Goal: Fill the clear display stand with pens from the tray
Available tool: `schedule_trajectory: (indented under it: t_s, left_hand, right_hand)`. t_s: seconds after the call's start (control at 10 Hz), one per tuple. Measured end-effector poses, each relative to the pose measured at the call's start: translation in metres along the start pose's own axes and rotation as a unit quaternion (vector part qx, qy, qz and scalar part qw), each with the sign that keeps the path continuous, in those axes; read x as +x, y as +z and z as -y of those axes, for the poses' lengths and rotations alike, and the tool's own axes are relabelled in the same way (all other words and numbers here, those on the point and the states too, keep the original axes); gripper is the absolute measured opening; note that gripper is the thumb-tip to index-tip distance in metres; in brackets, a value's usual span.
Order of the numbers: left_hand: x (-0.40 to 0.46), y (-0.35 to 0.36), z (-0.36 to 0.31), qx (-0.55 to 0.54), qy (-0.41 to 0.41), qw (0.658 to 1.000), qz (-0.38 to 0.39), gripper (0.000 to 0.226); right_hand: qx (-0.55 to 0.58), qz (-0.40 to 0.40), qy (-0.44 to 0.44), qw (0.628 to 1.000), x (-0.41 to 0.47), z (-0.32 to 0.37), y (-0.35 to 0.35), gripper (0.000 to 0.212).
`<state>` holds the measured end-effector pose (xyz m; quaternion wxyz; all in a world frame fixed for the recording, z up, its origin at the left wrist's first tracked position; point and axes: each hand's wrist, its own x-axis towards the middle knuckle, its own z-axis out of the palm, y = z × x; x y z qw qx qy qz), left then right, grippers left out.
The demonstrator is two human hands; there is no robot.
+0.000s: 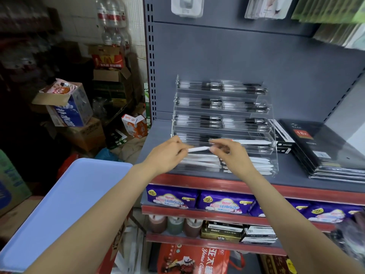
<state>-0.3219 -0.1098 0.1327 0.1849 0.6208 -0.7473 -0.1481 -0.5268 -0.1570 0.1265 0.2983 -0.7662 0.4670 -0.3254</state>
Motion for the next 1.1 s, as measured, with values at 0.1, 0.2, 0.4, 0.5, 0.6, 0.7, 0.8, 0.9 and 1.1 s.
schedule_trajectory:
  t_s: [0.1, 0.2, 0.4, 0.5, 0.6, 0.7, 0.8, 0.9, 1.1]
  left_hand:
    - [0.007, 0.0, -0.01, -0.028, 0.041, 0.999, 0.005, 0.035]
    - [0.012, 0.001, -0.014, -0.03, 0.033, 0.998, -0.054, 0.031]
    - [0.01, 0.018, -0.001, 0.122, 0.005, 0.992, -0.038, 0.036]
    - [0.007, 0.021, -0.004, 0.155, 0.01, 0.987, -0.041, 0.033]
    - [0.004, 0.025, -0.002, 0.184, 0.021, 0.981, -0.059, 0.033]
    - [0.004, 0.029, 0.001, 0.232, -0.004, 0.971, -0.059, 0.034]
    - [0.006, 0.03, -0.006, 0.27, -0.03, 0.961, -0.047, 0.027]
    - [0.008, 0.027, -0.016, 0.262, -0.05, 0.963, -0.043, 0.025]
    - [0.002, 0.014, -0.029, 0.186, -0.063, 0.98, -0.033, 0.033]
  right_hand:
    - [0.105, 0.009, 0.004, 0.994, 0.002, 0.008, -0.001, 0.013]
    - [0.115, -0.035, 0.011, 0.993, 0.006, 0.002, -0.005, 0.013]
    - [-0.02, -0.037, 0.006, 0.999, 0.004, -0.014, 0.005, 0.007]
    - [-0.102, -0.01, -0.013, 0.995, 0.004, -0.015, 0.009, 0.011]
    - [-0.147, 0.006, -0.035, 0.988, 0.005, -0.015, 0.006, 0.014]
    - [-0.2, 0.034, -0.055, 0.978, 0.005, -0.015, 0.004, 0.026]
    - [-0.282, 0.066, -0.065, 0.955, 0.004, -0.016, 0.008, 0.038]
    - [-0.317, 0.062, -0.074, 0.944, 0.003, -0.013, 0.008, 0.04]
    - [-0.283, 0.052, -0.049, 0.957, -0.006, -0.001, 0.007, 0.041]
